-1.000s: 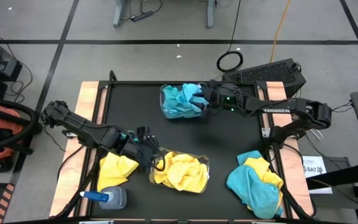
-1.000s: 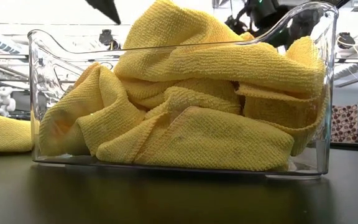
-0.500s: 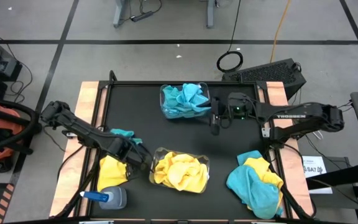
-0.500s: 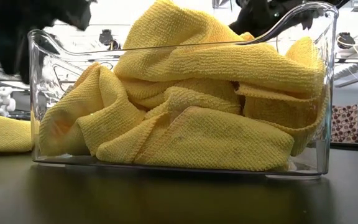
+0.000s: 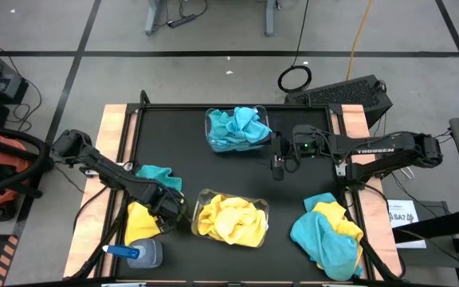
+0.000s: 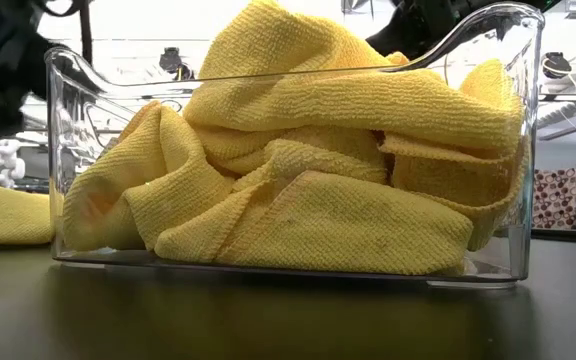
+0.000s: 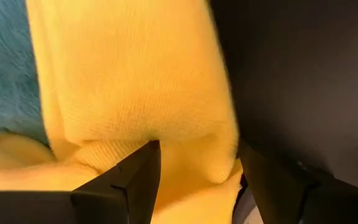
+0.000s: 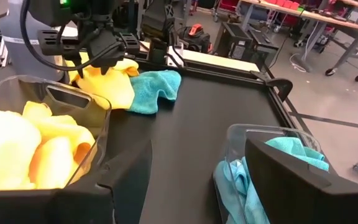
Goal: Sort microfiber towel by color & place in baskets
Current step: Put the yellow microfiber towel into the bottom transparent bin
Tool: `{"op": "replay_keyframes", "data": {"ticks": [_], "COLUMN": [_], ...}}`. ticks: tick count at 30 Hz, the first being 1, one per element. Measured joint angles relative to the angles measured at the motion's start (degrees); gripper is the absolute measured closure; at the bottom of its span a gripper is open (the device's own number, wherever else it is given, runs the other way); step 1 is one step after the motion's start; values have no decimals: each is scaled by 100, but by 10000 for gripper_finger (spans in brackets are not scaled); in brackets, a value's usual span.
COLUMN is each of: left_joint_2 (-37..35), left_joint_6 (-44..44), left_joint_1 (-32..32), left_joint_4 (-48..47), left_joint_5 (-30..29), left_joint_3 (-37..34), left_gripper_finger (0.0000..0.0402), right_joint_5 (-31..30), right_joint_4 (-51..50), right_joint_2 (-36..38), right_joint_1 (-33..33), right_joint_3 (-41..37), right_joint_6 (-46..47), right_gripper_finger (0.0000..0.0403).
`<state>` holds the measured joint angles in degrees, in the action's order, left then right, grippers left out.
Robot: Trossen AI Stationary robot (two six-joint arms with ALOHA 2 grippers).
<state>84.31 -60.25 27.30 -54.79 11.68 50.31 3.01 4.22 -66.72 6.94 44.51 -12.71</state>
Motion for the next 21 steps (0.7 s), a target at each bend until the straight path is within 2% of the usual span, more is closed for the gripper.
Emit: {"op": "replay_keyframes", "data": {"ticks": [8, 11, 15, 19, 21], "left_joint_2": [4, 4, 4, 4, 4], "left_joint_6": [-395, -364, -182, 128, 245], "left_joint_1": [105, 108, 108, 108, 108], "left_joint_4": [93, 106, 335, 672, 741], "left_joint_5": [177, 175, 177, 228, 236], "left_joint_3": [-548, -627, -641, -639, -639], "left_gripper_finger": [179, 196, 264, 371, 390], "right_joint_5": [2, 2, 2, -10, -11], "right_joint_4": [-71, -75, -91, -91, -91], "right_joint_2": [0, 0, 0, 0, 0], "right_joint_1": [-48, -70, -68, -70, -70], "right_joint_3": [0, 0, 0, 0, 0], "right_joint_6": [26, 52, 118, 152, 155], "right_gripper_finger": [151, 151, 151, 151, 151]}}
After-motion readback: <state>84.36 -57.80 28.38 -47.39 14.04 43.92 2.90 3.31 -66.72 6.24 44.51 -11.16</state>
